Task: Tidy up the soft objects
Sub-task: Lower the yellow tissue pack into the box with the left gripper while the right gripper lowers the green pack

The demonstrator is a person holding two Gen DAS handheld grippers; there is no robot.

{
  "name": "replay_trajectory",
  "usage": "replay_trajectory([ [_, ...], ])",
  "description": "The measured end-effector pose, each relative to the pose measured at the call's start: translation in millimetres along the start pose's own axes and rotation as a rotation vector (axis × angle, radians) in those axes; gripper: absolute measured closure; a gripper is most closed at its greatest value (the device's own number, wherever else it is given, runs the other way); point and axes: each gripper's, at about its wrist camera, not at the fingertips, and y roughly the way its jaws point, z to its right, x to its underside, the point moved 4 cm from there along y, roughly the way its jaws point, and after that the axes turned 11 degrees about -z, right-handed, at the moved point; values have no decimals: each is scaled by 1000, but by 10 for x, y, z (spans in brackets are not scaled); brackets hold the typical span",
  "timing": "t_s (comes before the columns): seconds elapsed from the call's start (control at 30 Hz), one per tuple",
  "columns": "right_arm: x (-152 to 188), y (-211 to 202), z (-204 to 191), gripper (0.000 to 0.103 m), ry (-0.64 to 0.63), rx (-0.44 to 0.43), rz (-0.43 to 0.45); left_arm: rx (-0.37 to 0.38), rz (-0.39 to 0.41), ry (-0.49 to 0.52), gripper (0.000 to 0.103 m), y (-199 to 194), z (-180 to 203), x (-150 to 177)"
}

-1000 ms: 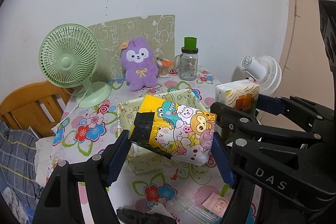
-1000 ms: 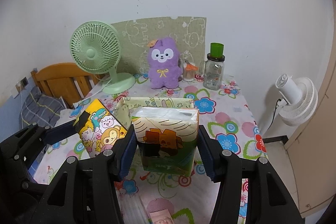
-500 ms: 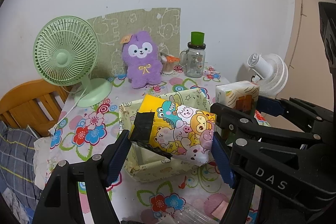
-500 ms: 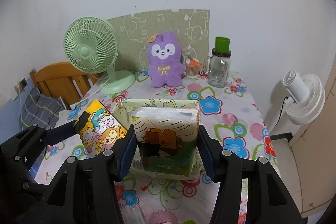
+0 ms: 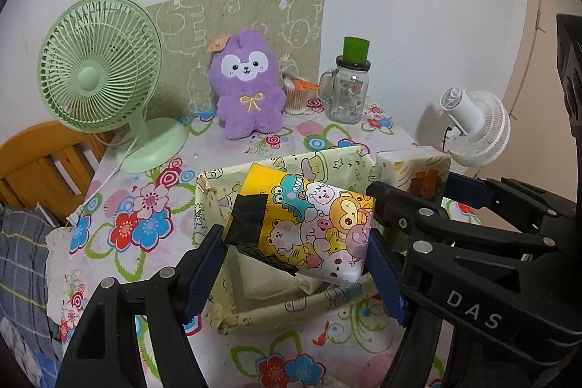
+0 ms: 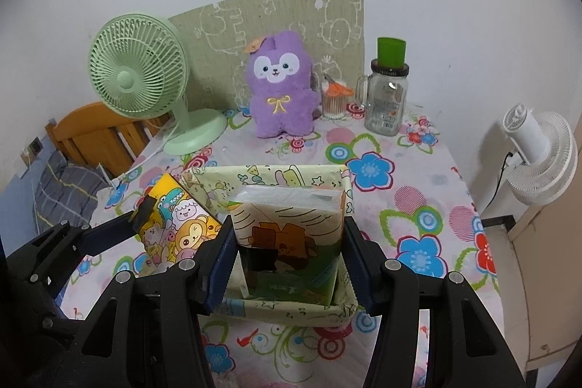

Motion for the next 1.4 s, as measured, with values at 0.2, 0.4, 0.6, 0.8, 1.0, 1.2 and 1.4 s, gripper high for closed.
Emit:
replay_trajectory([
  [0.2, -46, 185, 24, 44, 3, -2, -40, -5, -33, -10, 25, 193, -69, -46],
  [0.4, -80, 346, 2, 44, -2, -5, -67, -49, -79, 2, 24, 400, -112, -22],
  [0.6, -133, 490, -18, 44, -11, 3, -86, -49, -110, 2, 16, 498, -175, 4],
  [0.8, -169, 644, -64, 44, -12, -2, -108, -39, -117, 31, 9, 523, -158, 40],
  [1.0, -198, 720, -131, 44, -34, 9, -95, -27, -121, 35, 6, 534, -149, 40],
  [1.2, -161, 767, -109, 42, -27, 1, -146, -29, -120, 38, 5, 509, -132, 40],
  [1.4, -119, 628, -59, 17, -10, 21, -100, -29, -112, 38, 4, 443, -101, 53],
])
